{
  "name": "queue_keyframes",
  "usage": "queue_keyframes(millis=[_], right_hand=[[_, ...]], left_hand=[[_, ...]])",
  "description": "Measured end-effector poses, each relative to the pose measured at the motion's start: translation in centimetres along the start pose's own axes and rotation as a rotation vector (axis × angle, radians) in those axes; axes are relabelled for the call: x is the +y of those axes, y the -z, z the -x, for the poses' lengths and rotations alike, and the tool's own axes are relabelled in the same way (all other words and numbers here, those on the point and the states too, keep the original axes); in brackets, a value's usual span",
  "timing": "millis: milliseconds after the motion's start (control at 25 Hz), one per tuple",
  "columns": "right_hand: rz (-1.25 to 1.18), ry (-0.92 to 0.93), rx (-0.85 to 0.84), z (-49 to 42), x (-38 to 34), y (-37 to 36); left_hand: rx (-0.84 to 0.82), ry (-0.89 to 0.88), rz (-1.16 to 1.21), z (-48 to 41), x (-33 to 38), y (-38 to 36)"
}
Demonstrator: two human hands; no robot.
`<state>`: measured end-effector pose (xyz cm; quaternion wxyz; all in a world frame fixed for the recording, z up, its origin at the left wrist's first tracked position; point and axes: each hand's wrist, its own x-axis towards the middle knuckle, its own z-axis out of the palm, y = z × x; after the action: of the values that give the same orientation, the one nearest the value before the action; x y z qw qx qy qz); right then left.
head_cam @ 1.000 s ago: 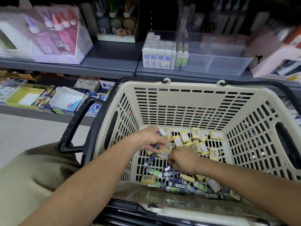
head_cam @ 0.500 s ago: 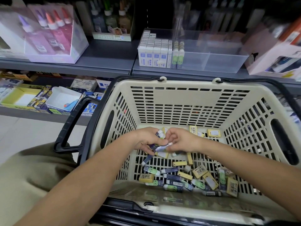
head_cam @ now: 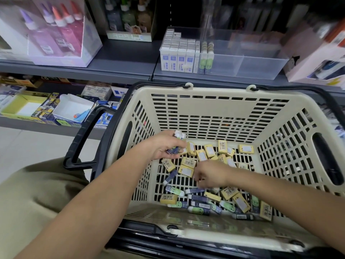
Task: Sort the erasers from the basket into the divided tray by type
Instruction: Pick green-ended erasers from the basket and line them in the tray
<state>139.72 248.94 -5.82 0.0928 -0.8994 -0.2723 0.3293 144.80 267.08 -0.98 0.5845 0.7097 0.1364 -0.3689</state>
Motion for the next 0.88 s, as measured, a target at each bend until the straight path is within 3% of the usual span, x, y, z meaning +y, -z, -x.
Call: queue_keyframes(millis=[80,200,280,400,480,680,800,880], right_hand=[[0.301,0.086,-0.040,-0.4,-0.8,-1.6],[0.374,0.115,-0.004,-0.9,-1.3,-2.0],[0.098,0.043,0.063,-0.7,-0.6,-1.0],[-0.646,-0.151,0.229,-0.4,0.6,2.0],[-0.919,-0.191,0.381,-0.4,0.9,3.5],[-0.970,-0.096,0.487,-1.2,-0.8,4.3],[-0.950,-0.042,0.521,-1.2,-1.1,4.5],[-0.908,-0.066,0.457,-1.5,-1.5,3.8]], left_hand=[[-0.020,0.004,-0.066,0.1,-0.2,-0.4],[-0.018,0.009,-0.102,0.1,-0.4,-0.6],[0.000,0.011,-0.070,0.0,-0.4,-0.5],[0.052,-0.006,-0.017,-0.2,-0.4,-0.1],[0.073,-0.014,0.023,-0.2,-0.3,-0.1],[-0.033,0.036,0.178,0.7,-0.1,-0.3],[0.023,-0.023,0.176,0.9,0.2,-0.2],[0.121,-0.080,0.157,0.7,0.4,0.1]])
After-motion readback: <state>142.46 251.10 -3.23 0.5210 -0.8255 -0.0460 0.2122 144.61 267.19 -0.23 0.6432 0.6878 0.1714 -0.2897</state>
